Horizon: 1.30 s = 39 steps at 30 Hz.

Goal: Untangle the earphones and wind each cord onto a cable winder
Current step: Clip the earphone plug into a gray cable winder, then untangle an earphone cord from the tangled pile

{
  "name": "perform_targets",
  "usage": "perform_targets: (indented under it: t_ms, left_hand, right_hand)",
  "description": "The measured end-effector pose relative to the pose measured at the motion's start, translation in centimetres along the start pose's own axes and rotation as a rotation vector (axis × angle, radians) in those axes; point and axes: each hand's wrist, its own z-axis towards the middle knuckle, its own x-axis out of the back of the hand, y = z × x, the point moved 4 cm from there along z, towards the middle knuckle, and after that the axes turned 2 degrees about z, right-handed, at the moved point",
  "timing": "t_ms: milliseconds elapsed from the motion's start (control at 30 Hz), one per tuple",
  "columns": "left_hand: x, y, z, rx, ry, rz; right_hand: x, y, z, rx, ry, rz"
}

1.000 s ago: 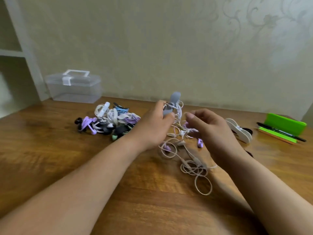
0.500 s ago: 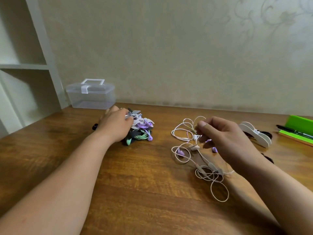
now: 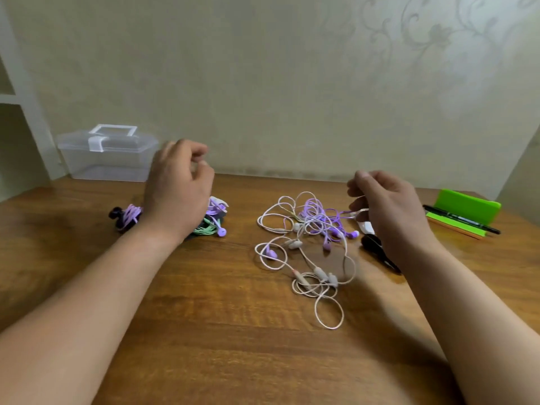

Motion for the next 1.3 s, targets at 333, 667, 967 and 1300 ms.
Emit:
perform_targets:
  t_ms: [333,667,967,1300]
  left_hand:
    - [-10.0,6.4,-4.7,-0.113,-0.773,0.079]
    - [-9.6,5.4,-5.1,-0.063,-0.662,-0.162]
    - [-7.6,6.6,-3.8,0.413,-0.692,-1.108]
    - [-7.3,6.1,-3.7,0.511,-0.769,-1.209]
  right_hand:
    - [0.0,1.9,0.5,0.079,-0.116,-0.54]
    - [-1.7,0.3,-1.6,0.082,-0.611,-0.638]
    - [-1.3,0.8,-0.9,0.054,-0.331,-0.454]
    - [-1.2,0.7,-0.5,-0.084,-0.305,0.138]
